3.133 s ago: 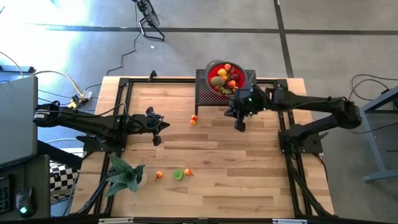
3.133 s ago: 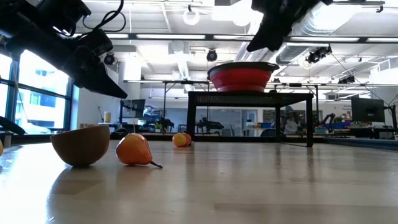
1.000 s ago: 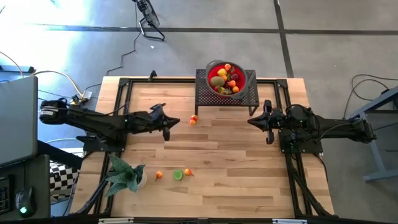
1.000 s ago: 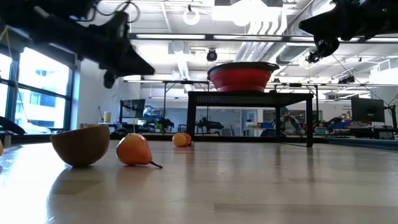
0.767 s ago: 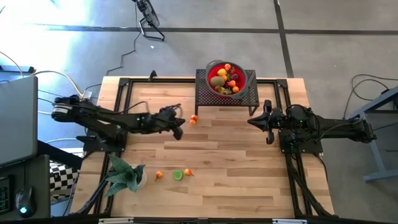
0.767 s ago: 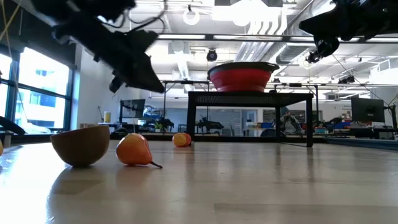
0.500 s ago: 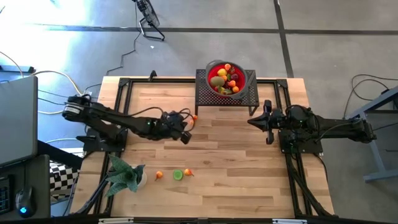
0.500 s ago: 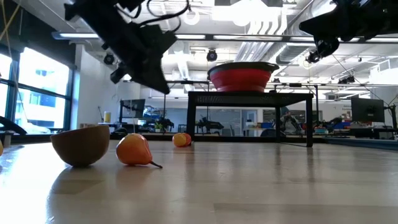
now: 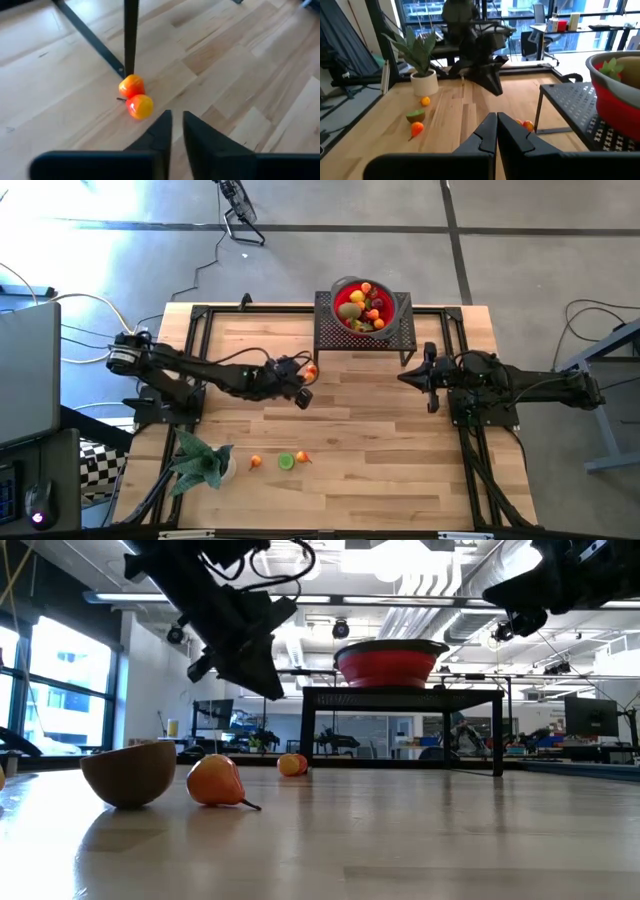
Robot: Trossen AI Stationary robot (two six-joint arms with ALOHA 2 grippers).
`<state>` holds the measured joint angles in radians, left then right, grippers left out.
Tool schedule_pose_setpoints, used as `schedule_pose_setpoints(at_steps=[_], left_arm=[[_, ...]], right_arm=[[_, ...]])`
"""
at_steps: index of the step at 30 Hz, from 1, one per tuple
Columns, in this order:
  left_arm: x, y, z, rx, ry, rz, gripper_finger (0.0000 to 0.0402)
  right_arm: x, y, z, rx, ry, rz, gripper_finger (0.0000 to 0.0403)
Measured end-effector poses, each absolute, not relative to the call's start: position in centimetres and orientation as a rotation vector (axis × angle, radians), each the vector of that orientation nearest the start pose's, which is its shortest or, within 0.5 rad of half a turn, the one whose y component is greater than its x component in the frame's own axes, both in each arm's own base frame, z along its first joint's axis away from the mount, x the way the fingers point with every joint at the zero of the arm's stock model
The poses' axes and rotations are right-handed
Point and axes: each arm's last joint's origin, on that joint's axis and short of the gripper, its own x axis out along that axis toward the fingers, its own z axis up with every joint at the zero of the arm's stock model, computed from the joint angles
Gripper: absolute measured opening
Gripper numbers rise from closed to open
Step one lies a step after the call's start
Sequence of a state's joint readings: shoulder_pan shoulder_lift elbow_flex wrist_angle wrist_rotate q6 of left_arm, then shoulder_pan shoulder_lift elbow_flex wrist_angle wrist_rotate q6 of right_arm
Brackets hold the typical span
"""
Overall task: Pick & Place Fruit
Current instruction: Put the pear into the strainer on the shelf
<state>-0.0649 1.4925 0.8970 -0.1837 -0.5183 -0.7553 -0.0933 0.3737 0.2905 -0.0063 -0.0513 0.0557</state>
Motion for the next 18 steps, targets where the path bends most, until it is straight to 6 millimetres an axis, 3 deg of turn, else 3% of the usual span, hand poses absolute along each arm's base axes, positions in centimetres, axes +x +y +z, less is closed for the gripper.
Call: schedule_pose_setpoints(at_steps=[11,18], left_arm=[[30.2,1.5,21.3,-0.539,0.563,0.689,0.0231],[30.3,1.4,21.3,-0.542,0.557,0.682,0.0292]], right_arm=[[11.9,-1.0,22.9,0.065,0.103,-0.045,0.0005],[11.9,-1.0,22.7,0.065,0.126,-0.046,0.0005]])
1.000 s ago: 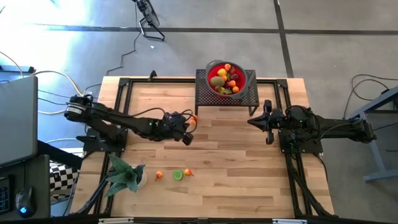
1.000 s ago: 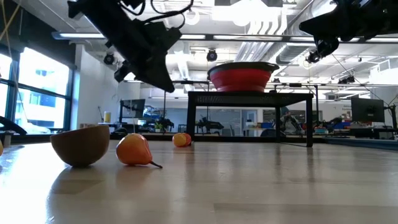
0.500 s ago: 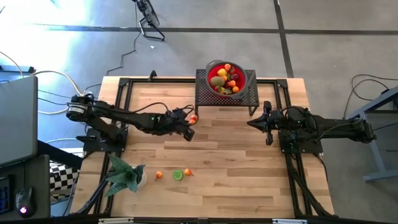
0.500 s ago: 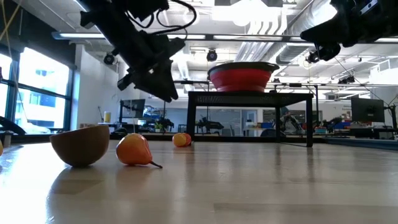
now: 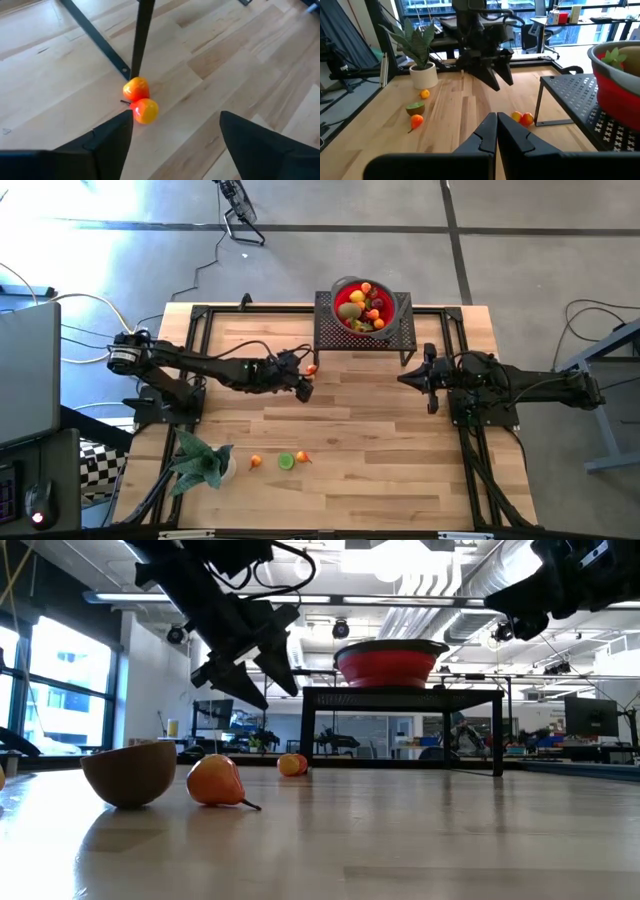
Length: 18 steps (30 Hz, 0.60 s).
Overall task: Pick & Place Fruit
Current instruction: Put the pear into the strainer on the shelf
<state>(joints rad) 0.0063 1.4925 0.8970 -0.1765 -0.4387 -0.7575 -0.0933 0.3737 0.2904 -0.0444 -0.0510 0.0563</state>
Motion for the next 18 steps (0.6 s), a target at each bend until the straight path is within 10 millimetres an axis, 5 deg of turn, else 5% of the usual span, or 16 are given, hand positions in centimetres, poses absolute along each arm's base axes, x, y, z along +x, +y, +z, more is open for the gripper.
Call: schedule_pose_setpoints(at_steps=[18], left_arm=[[32.3,1.5,18.5,-0.579,0.545,0.698,0.0297]], right_arm=[[11.9,-1.0,22.6,0.065,0.138,-0.047,0.0005]])
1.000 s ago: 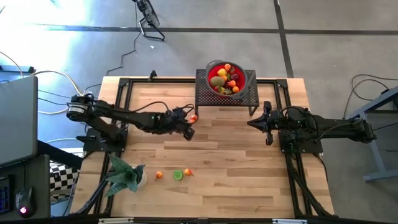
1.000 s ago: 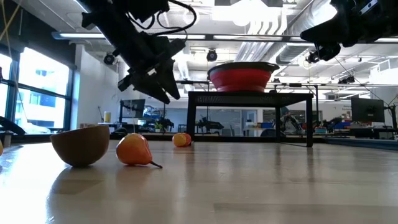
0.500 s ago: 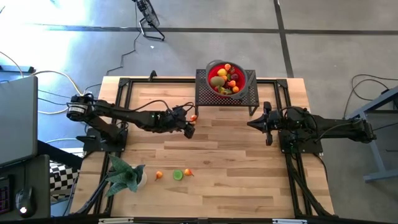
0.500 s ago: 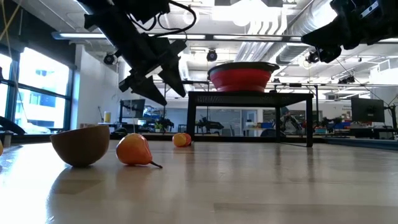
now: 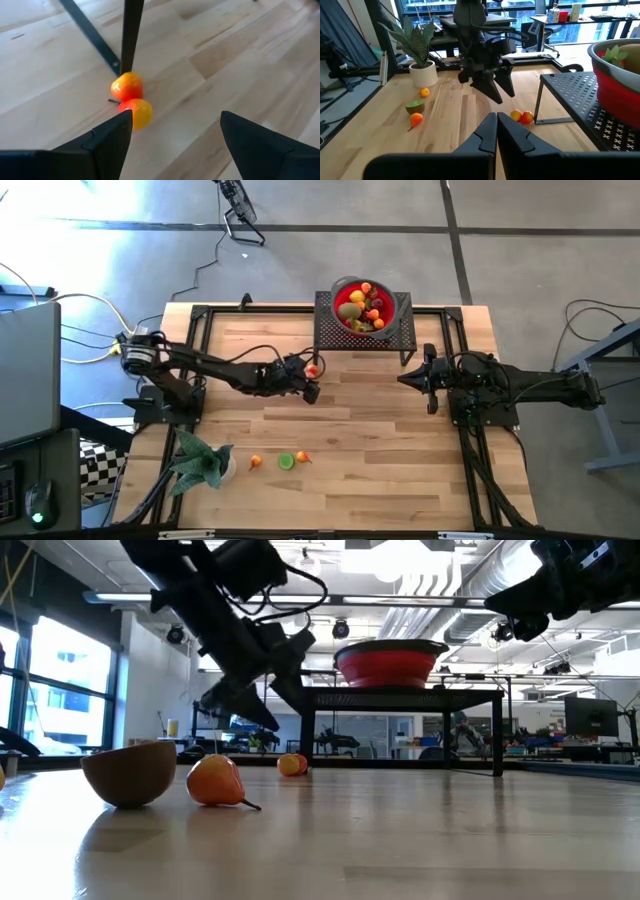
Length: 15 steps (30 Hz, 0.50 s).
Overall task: Pick & Place Fruit
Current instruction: Put the pear into the strainer on the shelf
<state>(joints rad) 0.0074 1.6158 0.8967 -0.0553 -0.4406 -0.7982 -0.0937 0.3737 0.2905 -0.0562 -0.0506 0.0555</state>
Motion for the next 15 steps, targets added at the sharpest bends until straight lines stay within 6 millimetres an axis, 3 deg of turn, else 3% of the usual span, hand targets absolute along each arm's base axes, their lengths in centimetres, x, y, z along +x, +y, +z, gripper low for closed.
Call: schedule_pose_setpoints(at_steps=[15], left_arm=[[32.9,1.7,16.0,-0.559,0.569,0.800,0.0297]], right_arm=[[11.9,-1.0,22.6,0.066,0.138,-0.047,0.0005]])
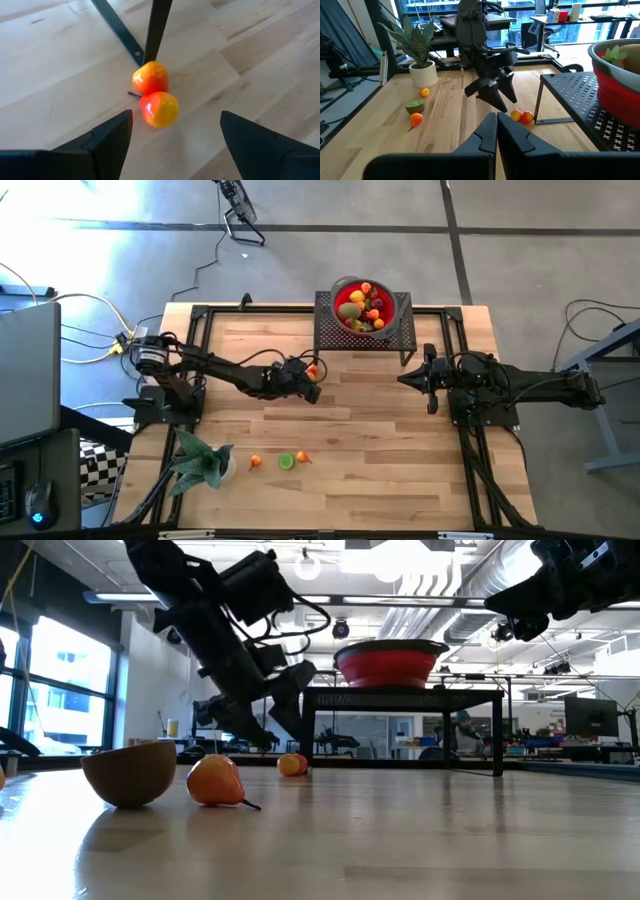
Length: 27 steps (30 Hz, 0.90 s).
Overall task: Pick & Place Fruit
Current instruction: Put the pear into the strainer on the shelf
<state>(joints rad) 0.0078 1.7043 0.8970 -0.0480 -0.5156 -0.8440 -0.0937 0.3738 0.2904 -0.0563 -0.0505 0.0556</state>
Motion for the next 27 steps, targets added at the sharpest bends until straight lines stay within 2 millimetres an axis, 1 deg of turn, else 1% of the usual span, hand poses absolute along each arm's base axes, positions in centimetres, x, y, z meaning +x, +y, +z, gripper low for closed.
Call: schedule_pose_setpoints(at_steps=[8,12,15,22,26,27], left_arm=[[33.2,1.7,14.4,-0.579,0.593,0.829,0.0297],[33.4,1.7,14.0,-0.581,0.575,0.847,0.0297],[33.5,1.8,14.2,-0.582,0.546,0.853,0.0297],[33.4,2.6,14.1,-0.580,0.549,0.878,0.0297],[33.5,3.3,13.3,-0.591,0.576,0.885,0.0297],[33.7,3.3,13.1,-0.602,0.566,0.873,0.0297]], right_arm=[[11.9,-1.0,22.6,0.066,0.139,-0.047,0.0005],[11.9,-1.0,22.6,0.066,0.139,-0.047,0.0005],[11.9,-1.0,22.6,0.066,0.138,-0.047,0.0005],[11.9,-1.0,22.6,0.066,0.139,-0.047,0.0005],[11.9,-1.0,22.6,0.066,0.139,-0.047,0.0005],[11.9,-1.0,22.6,0.066,0.138,-0.047,0.0005]])
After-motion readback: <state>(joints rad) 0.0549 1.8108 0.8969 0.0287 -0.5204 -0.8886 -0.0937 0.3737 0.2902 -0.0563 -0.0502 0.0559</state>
